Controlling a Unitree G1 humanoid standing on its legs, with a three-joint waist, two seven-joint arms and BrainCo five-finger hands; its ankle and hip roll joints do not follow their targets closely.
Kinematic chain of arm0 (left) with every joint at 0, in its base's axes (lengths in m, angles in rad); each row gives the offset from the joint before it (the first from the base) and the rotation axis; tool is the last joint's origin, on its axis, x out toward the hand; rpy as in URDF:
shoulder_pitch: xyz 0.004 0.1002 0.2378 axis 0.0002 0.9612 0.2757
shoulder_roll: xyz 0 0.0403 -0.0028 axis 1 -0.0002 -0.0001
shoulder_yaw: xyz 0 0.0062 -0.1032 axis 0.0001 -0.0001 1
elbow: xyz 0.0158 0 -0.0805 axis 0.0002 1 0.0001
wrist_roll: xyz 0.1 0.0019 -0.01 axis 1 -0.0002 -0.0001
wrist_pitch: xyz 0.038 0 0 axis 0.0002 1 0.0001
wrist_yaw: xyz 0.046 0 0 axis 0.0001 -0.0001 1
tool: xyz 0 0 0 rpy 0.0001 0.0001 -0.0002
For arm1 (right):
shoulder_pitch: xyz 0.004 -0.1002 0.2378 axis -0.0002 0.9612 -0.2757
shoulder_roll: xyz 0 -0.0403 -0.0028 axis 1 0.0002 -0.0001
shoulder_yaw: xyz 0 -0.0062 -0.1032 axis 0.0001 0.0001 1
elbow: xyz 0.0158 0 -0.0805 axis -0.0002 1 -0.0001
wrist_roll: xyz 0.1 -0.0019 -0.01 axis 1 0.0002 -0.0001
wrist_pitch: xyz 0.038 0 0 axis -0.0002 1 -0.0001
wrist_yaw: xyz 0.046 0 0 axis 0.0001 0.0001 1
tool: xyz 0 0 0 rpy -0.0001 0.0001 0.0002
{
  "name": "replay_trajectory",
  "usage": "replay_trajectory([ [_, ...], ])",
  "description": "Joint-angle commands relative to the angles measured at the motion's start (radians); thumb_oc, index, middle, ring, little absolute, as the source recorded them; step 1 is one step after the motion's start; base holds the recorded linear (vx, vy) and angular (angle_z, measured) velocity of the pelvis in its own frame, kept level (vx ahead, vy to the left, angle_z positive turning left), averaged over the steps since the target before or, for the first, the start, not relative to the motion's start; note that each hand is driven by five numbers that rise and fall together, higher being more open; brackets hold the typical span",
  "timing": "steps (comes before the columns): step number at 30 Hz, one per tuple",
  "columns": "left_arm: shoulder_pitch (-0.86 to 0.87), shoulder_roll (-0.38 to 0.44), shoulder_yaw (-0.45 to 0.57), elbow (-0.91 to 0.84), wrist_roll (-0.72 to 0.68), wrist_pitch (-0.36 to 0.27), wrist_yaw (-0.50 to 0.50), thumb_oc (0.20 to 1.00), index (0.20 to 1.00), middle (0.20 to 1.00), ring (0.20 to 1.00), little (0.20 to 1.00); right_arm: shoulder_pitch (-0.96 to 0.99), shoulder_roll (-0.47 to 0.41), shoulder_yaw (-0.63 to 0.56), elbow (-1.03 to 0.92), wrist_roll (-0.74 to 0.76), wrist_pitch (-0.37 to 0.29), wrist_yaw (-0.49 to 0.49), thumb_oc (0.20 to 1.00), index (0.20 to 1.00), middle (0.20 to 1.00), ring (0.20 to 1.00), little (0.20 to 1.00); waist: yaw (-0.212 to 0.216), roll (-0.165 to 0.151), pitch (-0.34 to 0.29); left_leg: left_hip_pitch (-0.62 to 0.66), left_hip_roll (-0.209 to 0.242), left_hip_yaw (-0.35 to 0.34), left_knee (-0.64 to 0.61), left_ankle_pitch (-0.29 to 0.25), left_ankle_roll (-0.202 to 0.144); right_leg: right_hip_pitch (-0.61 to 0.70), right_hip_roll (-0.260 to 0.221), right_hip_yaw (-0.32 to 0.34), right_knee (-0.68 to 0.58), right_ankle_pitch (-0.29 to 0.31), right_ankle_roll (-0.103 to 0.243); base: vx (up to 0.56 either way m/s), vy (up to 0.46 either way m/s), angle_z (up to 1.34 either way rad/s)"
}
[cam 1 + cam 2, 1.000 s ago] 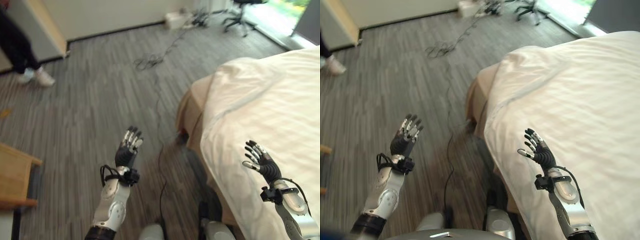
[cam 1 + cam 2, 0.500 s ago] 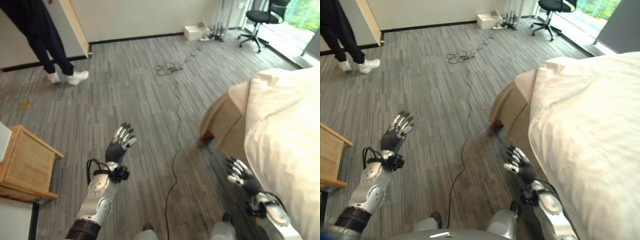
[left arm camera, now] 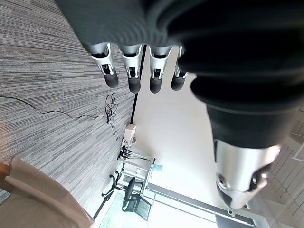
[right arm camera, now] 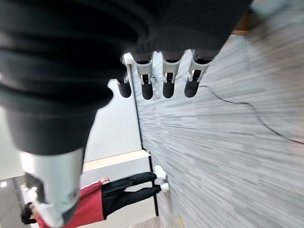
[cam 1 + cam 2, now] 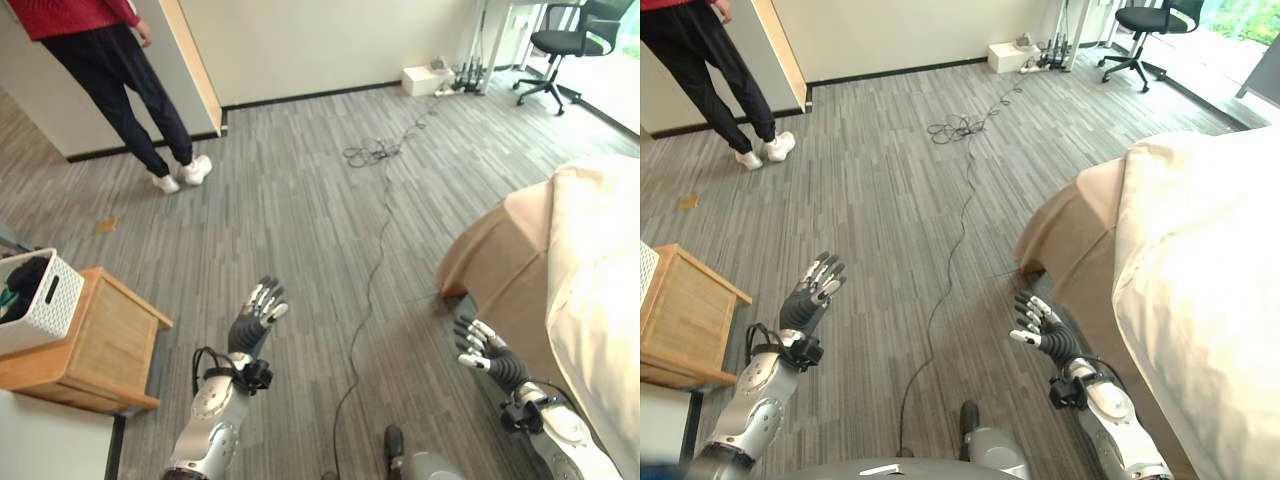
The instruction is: Making the bed.
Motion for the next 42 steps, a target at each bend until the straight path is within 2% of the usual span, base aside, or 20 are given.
replay_trajectory([
  [1,-0.033,0.018,0.039,-0.043,0.02,-0.027,-0.019,1.0,1.0,1.0,1.0,1.0,-0.02,-0.001,0.001,-0.024,0.003,-0.036,0.007,1.0,1.0,1.0,1.0,1.0,-0.002,-0.011,-0.022,-0.04,0.012,-0.023,0.036,0.01,-0.001,0.03,-0.103,0.056,0.069,-0.079,0.151,0.07,0.046,-0.06],
  [6,-0.042,0.024,0.041,-0.059,0.026,-0.031,-0.015,1.0,1.0,1.0,1.0,1.0,-0.031,-0.002,0.02,-0.019,-0.01,-0.026,0.019,1.0,1.0,1.0,1.0,1.0,0.001,-0.005,-0.017,-0.037,0.003,-0.021,0.033,-0.005,0.013,0.015,-0.114,0.064,0.11,-0.087,0.168,0.06,0.074,-0.06],
  [7,-0.063,0.024,0.031,-0.058,0.026,-0.032,-0.009,1.0,1.0,1.0,1.0,1.0,-0.048,-0.001,0.031,-0.018,-0.022,-0.03,0.017,1.0,1.0,1.0,1.0,1.0,0.0,-0.001,-0.001,-0.039,-0.002,-0.022,0.044,-0.021,0.03,-0.046,-0.118,0.081,0.237,-0.08,0.187,0.0,0.103,-0.14],
  [8,-0.063,0.024,0.031,-0.057,0.026,-0.033,-0.009,1.0,1.0,1.0,1.0,1.0,-0.049,-0.001,0.031,-0.018,-0.023,-0.03,0.017,1.0,1.0,1.0,1.0,1.0,0.001,-0.002,-0.001,-0.04,-0.003,-0.02,0.045,-0.022,0.03,-0.05,-0.119,0.083,0.243,-0.083,0.187,0.0,0.111,-0.2],
  [11,-0.105,0.011,0.001,-0.05,0.022,-0.035,0.0,1.0,1.0,1.0,1.0,1.0,-0.058,0.011,0.04,-0.017,-0.037,-0.035,0.009,1.0,1.0,1.0,1.0,1.0,-0.016,-0.001,0.03,-0.006,-0.018,-0.019,0.045,-0.041,0.058,-0.158,-0.134,0.111,0.491,0.027,0.226,0.08,0.122,-0.18],
  [13,-0.123,0.007,-0.008,-0.049,0.036,-0.038,0.007,1.0,1.0,1.0,1.0,1.0,-0.055,0.013,0.037,-0.02,-0.041,-0.039,0.006,1.0,1.0,1.0,1.0,1.0,-0.032,0.01,0.045,0.025,-0.007,-0.02,0.041,-0.05,0.057,-0.229,-0.146,0.092,0.566,0.049,0.227,0.2,0.06,-0.32],
  [15,-0.138,0.003,-0.012,-0.045,0.033,-0.041,0.01,1.0,1.0,1.0,1.0,1.0,-0.041,0.017,0.029,-0.013,-0.032,-0.038,0.008,1.0,1.0,1.0,1.0,1.0,-0.059,0.019,0.038,0.074,0.001,-0.03,0.031,-0.064,0.04,-0.266,-0.16,0.05,0.494,0.021,0.214,0.32,-0.017,0.19],
  [17,-0.161,0.0,-0.022,-0.039,0.021,-0.045,0.002,1.0,1.0,1.0,1.0,1.0,-0.026,0.02,0.021,0.004,-0.018,-0.039,0.012,1.0,1.0,1.0,1.0,1.0,-0.09,0.015,0.025,0.114,-0.002,-0.051,0.027,-0.075,0.016,-0.277,-0.143,0.04,0.319,0.011,0.204,0.48,-0.121,0.37],
  [18,-0.19,0.001,-0.039,-0.028,0.03,-0.049,-0.002,1.0,1.0,1.0,1.0,1.0,-0.016,0.016,0.02,0.01,-0.02,-0.041,0.015,1.0,1.0,1.0,1.0,1.0,-0.12,0.017,0.019,0.153,0.015,-0.078,0.026,-0.085,-0.012,-0.272,-0.127,0.035,0.131,0.029,0.205,0.43,-0.138,0.64],
  [20,-0.194,0.002,-0.046,-0.03,0.03,-0.052,-0.001,1.0,1.0,1.0,1.0,1.0,-0.01,0.016,0.019,0.003,-0.022,-0.039,0.014,1.0,1.0,1.0,1.0,1.0,-0.125,0.024,0.017,0.168,0.029,-0.087,0.029,-0.092,-0.021,-0.264,-0.121,0.033,0.104,0.041,0.206,0.32,-0.14,0.65],
  [23,-0.2,-0.012,-0.052,-0.036,-0.001,-0.059,-0.008,1.0,1.0,1.0,1.0,1.0,-0.001,0.01,0.031,-0.024,0.002,-0.044,0.024,1.0,1.0,1.0,1.0,1.0,-0.117,0.015,-0.007,0.154,0.067,-0.103,0.165,-0.042,-0.062,-0.214,-0.094,0.04,0.129,0.023,0.166,0.34,-0.234,0.15],
  [26,-0.193,-0.028,-0.051,-0.042,-0.027,-0.052,-0.007,1.0,1.0,1.0,1.0,1.0,-0.027,-0.015,0.044,-0.028,0.021,-0.053,0.006,1.0,1.0,1.0,1.0,1.0,-0.1,-0.014,-0.018,-0.07,0.123,-0.085,0.683,0.174,-0.117,-0.077,-0.065,0.021,0.065,-0.015,0.083,0.33,-0.346,0.28],
  [27,-0.193,-0.028,-0.045,-0.053,-0.04,-0.048,-0.009,1.0,1.0,1.0,1.0,1.0,-0.039,-0.017,0.05,-0.034,0.046,-0.055,0.009,1.0,1.0,1.0,1.0,1.0,-0.073,-0.031,0.004,-0.133,0.112,-0.092,0.802,0.197,-0.115,-0.032,-0.058,0.023,0.048,-0.03,0.056,0.29,-0.374,0.13],
  [28,-0.193,-0.029,-0.053,-0.062,-0.028,-0.048,0.003,1.0,1.0,1.0,1.0,1.0,-0.042,-0.019,0.052,-0.035,0.039,-0.056,0.002,1.0,1.0,1.0,1.0,1.0,-0.055,-0.044,0.02,-0.179,0.129,-0.064,0.831,0.186,-0.099,0.0,-0.061,0.018,0.041,-0.051,0.047,0.39,-0.296,-0.4],
  [30,-0.213,-0.034,-0.063,-0.053,-0.047,-0.048,-0.001,1.0,1.0,1.0,1.0,1.0,-0.045,-0.034,0.049,-0.033,0.009,-0.061,-0.03,1.0,1.0,1.0,1.0,1.0,-0.025,-0.05,0.039,-0.284,0.178,0.035,0.717,0.143,-0.09,0.089,-0.056,0.035,0.002,-0.071,0.052,0.5,-0.118,-0.4],
  [31,-0.211,-0.029,-0.06,-0.049,-0.044,-0.052,-0.003,1.0,1.0,1.0,1.0,1.0,-0.021,-0.036,0.033,-0.028,0.002,-0.065,-0.025,1.0,1.0,1.0,1.0,1.0,-0.014,-0.029,0.039,-0.302,0.124,0.026,0.553,0.127,-0.082,0.117,-0.048,0.068,0.002,-0.094,0.061,0.51,0.071,0.0],
  [33,-0.209,-0.025,-0.056,-0.058,-0.034,-0.057,-0.001,1.0,1.0,1.0,1.0,1.0,-0.009,-0.036,0.025,-0.017,-0.015,-0.064,-0.023,1.0,1.0,1.0,1.0,1.0,-0.01,-0.018,0.037,-0.312,0.077,-0.008,0.409,0.123,-0.067,0.142,-0.041,0.087,-0.007,-0.113,0.067,0.37,0.105,-0.22],
  [35,-0.201,-0.021,-0.043,-0.078,-0.026,-0.064,-0.004,1.0,1.0,1.0,1.0,1.0,0.001,-0.032,0.022,-0.006,-0.036,-0.059,-0.011,1.0,1.0,1.0,1.0,1.0,0.007,-0.005,0.035,-0.304,-0.007,-0.112,0.255,0.119,-0.054,0.174,-0.016,0.137,-0.019,-0.131,0.068,0.31,0.055,-0.88],
  [39,-0.205,-0.024,-0.04,-0.085,-0.024,-0.074,-0.004,1.0,1.0,1.0,1.0,1.0,-0.005,-0.033,0.033,0.015,-0.04,-0.054,-0.001,1.0,1.0,1.0,1.0,1.0,0.014,0.003,0.032,-0.301,-0.05,-0.179,0.179,0.155,-0.055,0.191,0.011,0.19,-0.019,-0.152,0.066,0.23,0.018,-0.92],
  [42,-0.217,-0.033,-0.048,-0.081,-0.023,-0.072,-0.003,1.0,1.0,1.0,1.0,1.0,0.002,-0.035,0.033,0.016,-0.048,-0.048,0.007,1.0,1.0,1.0,1.0,1.0,0.009,-0.004,0.021,-0.298,-0.037,-0.132,0.172,0.148,-0.038,0.205,0.017,0.219,-0.022,-0.167,0.065,0.25,0.055,-0.52],
])
